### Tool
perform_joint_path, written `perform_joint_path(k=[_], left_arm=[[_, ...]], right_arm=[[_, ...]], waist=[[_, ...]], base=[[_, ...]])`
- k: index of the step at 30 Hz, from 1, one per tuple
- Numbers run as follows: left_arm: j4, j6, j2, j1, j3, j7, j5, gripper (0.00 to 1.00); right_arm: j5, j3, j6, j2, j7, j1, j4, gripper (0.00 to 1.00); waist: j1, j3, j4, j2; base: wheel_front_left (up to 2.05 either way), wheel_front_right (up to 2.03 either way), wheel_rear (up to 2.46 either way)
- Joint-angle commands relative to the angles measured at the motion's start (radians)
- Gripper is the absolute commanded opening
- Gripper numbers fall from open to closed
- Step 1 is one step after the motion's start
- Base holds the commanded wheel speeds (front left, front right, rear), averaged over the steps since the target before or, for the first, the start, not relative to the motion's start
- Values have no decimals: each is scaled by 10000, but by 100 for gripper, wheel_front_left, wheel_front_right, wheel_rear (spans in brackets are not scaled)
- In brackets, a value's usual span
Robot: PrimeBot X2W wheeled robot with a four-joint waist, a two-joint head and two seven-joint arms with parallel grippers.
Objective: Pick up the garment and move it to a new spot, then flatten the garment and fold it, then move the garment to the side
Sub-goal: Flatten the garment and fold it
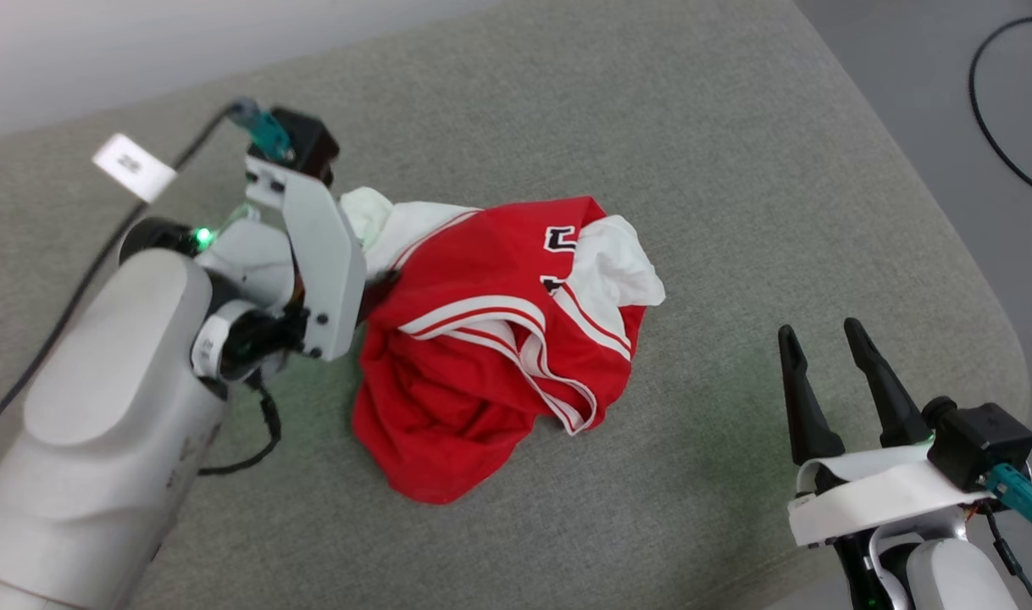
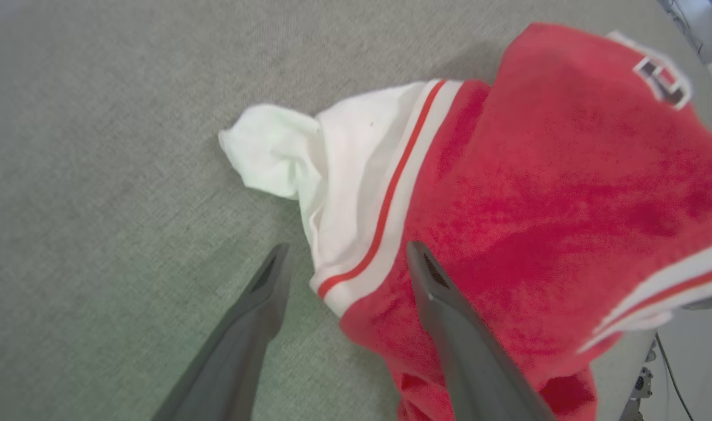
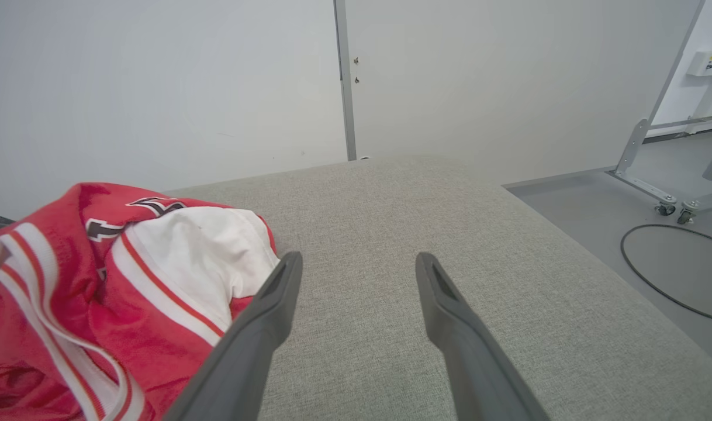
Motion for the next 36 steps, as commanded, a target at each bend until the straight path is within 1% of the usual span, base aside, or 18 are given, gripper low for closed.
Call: perform_joint_path(k=[1, 8, 11, 12, 13, 14, 15, 17, 20, 22, 25, 30, 36], left_arm=[[102, 82, 138, 83, -142, 180, 200, 100], [388, 551, 268, 365, -588, 1301, 290, 100], [278, 656, 127, 522, -582, 1492, 78, 100], [269, 708, 79, 562, -564, 1542, -7, 69], [261, 729, 40, 602, -547, 1589, -73, 44], [232, 723, -7, 649, -534, 1609, -150, 16], [231, 742, -76, 708, -468, 1578, -271, 0], [271, 818, -197, 764, -376, 1648, -495, 0], [266, 917, -214, 718, -273, 1591, -583, 0], [198, 888, -156, 571, -231, 1444, -473, 0], [148, 1005, -58, 421, -111, 1342, -439, 0], [-27, 1231, 147, 459, 200, 1139, -558, 0], [-450, 1462, 544, 879, 627, 822, -734, 0]], right_arm=[[117, 57, -6, 37, -95, -180, 57, 100], [217, 110, -6, 36, -204, -348, 304, 100], [271, 117, -6, 37, -246, -399, 381, 100], [273, 133, -6, 35, -236, -433, 390, 100], [277, 142, -6, 35, -246, -462, 407, 100], [300, 152, -6, 37, -251, -489, 424, 100], [300, 145, -6, 34, -261, -508, 437, 100], [309, 116, -6, 34, -278, -515, 460, 100], [273, 74, -6, 34, -303, -506, 489, 100], [214, 13, -6, 35, -303, -493, 481, 100], [122, -114, -6, 33, -251, -437, 449, 100], [-100, -372, -6, 33, -73, -260, 310, 100], [-450, -659, -6, 15, 296, -20, -21, 100]], waist=[[-1, 194, -170, -1], [-1, 234, -125, -1], [-1, 253, -81, -1], [-1, 258, -66, -1], [-1, 265, -49, -1], [-1, 273, -41, -1], [-1, 281, -24, -1], [-1, 287, 19, -1], [-1, 278, 93, -1], [-1, 249, 183, -1], [-1, 143, 378, -1], [-1, -162, 952, -1], [-1, -588, 1852, -1]], base=[[0, 0, 0], [0, 0, 0], [0, 0, 0], [0, 0, 0], [0, 0, 0], [0, 0, 0], [0, 0, 0], [0, 0, 0], [0, 0, 0], [0, 0, 0], [0, 0, 0], [0, 0, 0], [0, 0, 0]])
